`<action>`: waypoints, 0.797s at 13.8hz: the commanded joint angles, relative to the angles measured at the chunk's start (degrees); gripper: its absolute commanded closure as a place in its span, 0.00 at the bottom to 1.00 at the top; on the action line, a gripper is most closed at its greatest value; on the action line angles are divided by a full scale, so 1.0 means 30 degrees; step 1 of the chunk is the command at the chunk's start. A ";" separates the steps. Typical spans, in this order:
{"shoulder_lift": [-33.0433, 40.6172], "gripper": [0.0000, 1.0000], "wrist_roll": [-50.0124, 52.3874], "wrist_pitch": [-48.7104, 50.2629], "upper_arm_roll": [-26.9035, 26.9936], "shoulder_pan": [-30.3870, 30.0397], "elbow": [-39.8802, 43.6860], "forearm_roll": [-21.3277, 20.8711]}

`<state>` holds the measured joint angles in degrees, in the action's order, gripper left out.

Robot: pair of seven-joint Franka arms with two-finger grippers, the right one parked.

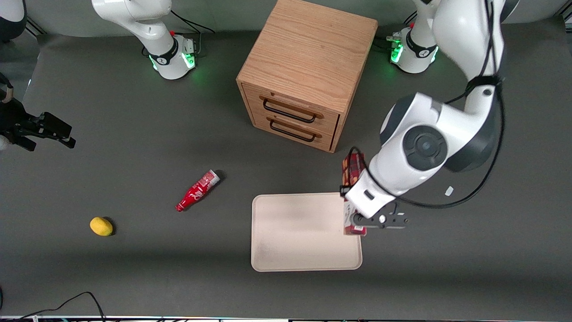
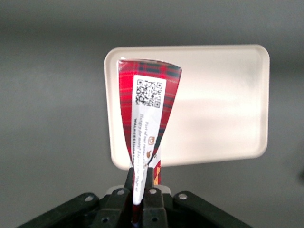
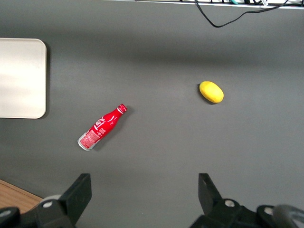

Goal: Place red cookie box on tray
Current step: 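Carry the box over the white tray with the left gripper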

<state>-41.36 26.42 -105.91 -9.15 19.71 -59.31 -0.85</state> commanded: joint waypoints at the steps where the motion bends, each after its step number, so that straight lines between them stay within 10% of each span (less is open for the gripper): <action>1: -0.1970 1.00 0.0950 -0.1604 0.0267 0.0430 0.1400 -0.0945; 11: -0.5051 1.00 0.1008 -0.4979 0.0941 0.0577 0.1341 -0.2351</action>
<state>-54.89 27.67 -120.67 -7.38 20.12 -57.88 -6.07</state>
